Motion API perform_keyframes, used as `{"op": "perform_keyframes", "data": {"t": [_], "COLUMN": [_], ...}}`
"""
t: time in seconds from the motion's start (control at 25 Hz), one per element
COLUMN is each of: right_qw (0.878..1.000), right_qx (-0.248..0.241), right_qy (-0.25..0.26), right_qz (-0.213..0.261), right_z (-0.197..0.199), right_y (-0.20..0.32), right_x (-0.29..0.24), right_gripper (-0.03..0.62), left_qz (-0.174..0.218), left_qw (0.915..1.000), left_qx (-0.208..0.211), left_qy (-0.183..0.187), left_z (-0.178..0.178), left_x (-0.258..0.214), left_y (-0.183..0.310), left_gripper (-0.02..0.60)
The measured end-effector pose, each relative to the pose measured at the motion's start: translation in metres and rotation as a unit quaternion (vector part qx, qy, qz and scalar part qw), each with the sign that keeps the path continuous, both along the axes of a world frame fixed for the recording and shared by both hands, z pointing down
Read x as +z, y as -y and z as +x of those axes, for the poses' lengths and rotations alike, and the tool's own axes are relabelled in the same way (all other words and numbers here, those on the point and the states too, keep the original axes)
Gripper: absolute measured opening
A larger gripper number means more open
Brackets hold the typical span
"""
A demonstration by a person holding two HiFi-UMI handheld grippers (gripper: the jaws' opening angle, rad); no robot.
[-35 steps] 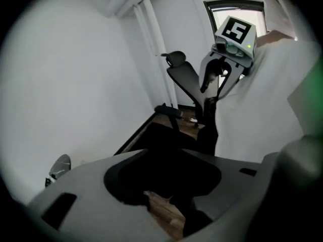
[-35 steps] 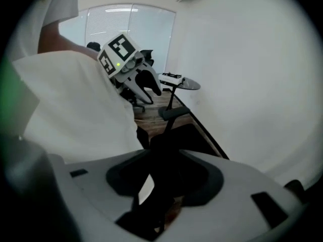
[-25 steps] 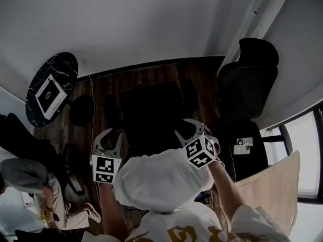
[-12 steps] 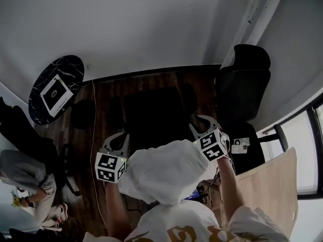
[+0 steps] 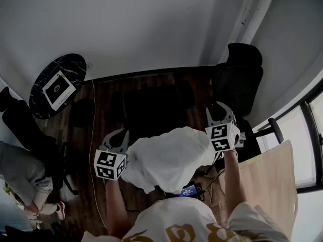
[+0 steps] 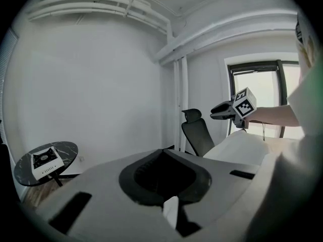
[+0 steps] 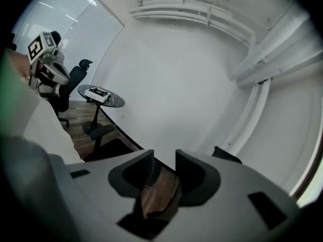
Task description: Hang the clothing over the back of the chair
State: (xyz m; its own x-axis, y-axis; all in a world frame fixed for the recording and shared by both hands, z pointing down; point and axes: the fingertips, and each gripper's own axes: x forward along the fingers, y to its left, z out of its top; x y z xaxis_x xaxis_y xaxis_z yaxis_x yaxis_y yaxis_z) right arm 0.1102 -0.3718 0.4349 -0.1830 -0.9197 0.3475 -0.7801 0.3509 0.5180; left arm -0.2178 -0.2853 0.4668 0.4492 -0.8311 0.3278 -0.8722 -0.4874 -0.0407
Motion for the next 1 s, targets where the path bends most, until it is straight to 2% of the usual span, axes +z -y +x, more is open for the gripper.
{"op": "perform_keyframes", "data": {"t": [0.12, 0.24, 0.36, 0.52, 0.68, 0.84, 0.88, 0.92, 0.96, 1.0], "right_qw": [1.000, 0.990, 0.968, 0.934, 0.905, 0.863, 0.857, 0.859, 0.867, 0.881], "right_qx": [0.009, -0.011, -0.039, -0.061, -0.078, -0.086, -0.085, -0.082, -0.077, -0.071], "right_qy": [0.021, 0.133, 0.242, 0.344, 0.412, 0.493, 0.502, 0.500, 0.486, 0.462], "right_qz": [-0.012, -0.037, -0.058, -0.070, -0.065, -0.074, -0.074, -0.074, -0.074, -0.074], "right_z": [0.009, -0.004, -0.023, -0.038, -0.043, -0.044, -0.042, -0.040, -0.039, -0.039], "right_y": [-0.018, -0.049, -0.083, -0.133, -0.181, -0.225, -0.236, -0.246, -0.254, -0.262], "right_x": [-0.006, -0.007, -0.003, -0.002, -0.011, -0.019, -0.019, -0.018, -0.015, -0.009], "right_gripper": [0.141, 0.140, 0.140, 0.102, 0.075, 0.064, 0.044, 0.041, 0.033, 0.021], "left_qz": [-0.014, -0.050, -0.055, -0.042, -0.032, -0.025, -0.022, -0.018, -0.014, -0.009], "left_qw": [0.9999, 0.9987, 0.9984, 0.9989, 0.9980, 0.9961, 0.9959, 0.9957, 0.9956, 0.9953], "left_qx": [-0.005, -0.003, 0.004, 0.007, 0.010, 0.013, 0.013, 0.012, 0.010, 0.007], "left_qy": [0.001, -0.001, -0.007, -0.021, -0.053, -0.083, -0.087, -0.090, -0.093, -0.096], "left_z": [-0.001, 0.004, 0.014, 0.024, 0.032, 0.046, 0.051, 0.055, 0.058, 0.061], "left_x": [0.006, 0.024, 0.030, 0.023, 0.014, 0.011, 0.010, 0.010, 0.010, 0.010], "left_y": [-0.013, -0.030, -0.051, -0.085, -0.120, -0.156, -0.164, -0.171, -0.178, -0.184], "left_gripper": [0.021, 0.021, 0.021, 0.021, 0.021, 0.021, 0.021, 0.021, 0.021, 0.021]}}
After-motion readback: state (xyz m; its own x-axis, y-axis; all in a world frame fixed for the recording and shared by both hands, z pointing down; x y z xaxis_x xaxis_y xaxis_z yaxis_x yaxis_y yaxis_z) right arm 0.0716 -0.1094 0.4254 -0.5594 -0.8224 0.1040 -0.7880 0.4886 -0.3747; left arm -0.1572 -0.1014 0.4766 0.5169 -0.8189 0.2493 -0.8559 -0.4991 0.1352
